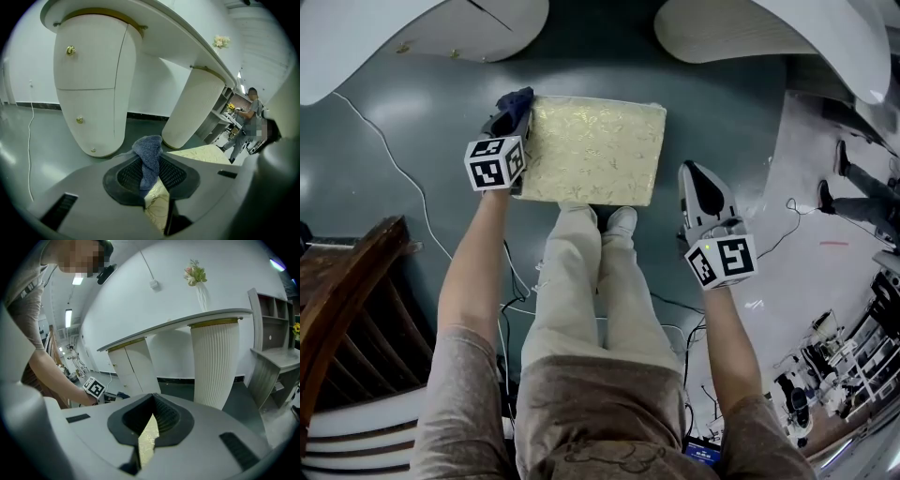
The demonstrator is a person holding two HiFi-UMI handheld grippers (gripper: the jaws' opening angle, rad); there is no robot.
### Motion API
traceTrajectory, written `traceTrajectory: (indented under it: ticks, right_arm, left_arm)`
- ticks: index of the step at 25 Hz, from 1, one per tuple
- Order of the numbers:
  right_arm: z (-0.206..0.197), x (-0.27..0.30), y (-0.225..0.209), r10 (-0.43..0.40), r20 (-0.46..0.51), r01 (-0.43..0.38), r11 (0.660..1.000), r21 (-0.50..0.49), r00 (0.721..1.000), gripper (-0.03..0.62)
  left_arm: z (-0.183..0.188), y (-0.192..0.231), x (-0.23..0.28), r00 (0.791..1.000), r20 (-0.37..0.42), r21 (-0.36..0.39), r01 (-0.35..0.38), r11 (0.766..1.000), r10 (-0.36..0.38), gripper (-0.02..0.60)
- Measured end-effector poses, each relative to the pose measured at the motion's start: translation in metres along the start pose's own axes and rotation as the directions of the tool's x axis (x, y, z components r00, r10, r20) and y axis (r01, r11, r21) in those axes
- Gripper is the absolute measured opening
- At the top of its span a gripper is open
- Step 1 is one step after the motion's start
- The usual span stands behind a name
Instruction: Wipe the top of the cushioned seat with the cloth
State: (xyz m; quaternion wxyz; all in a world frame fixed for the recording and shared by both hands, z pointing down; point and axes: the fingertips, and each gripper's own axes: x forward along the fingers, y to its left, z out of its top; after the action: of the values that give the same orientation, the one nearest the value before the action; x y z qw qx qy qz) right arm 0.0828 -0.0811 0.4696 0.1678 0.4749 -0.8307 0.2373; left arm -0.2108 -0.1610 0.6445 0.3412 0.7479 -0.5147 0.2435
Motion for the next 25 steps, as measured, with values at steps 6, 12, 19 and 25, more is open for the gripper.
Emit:
traceTrajectory:
  ticks: [6,12,19,25]
  right_arm:
    - [-0.007,-0.008,-0.006,-0.01,0.012,0.01,1.0,0.012,1.0,-0.005]
    - [-0.011,-0.018,-0.013,-0.024,0.014,0.024,0.999,0.023,1.0,-0.005]
    - [-0.012,-0.031,-0.023,-0.042,0.028,0.04,0.998,0.04,0.999,-0.005]
    - [-0.018,-0.043,-0.036,-0.067,0.031,0.065,0.996,0.062,0.997,-0.005]
  left_arm:
    - [0.001,-0.017,0.005,1.0,-0.011,0.029,0.027,0.999,-0.027,0.094]
    - [0.002,-0.038,0.01,0.999,-0.019,0.052,0.048,0.997,-0.047,0.094]
    - [0.001,-0.085,0.022,0.993,-0.045,0.121,0.114,0.986,-0.109,0.094]
    - [-0.001,-0.131,0.036,0.981,-0.075,0.176,0.191,0.966,-0.18,0.094]
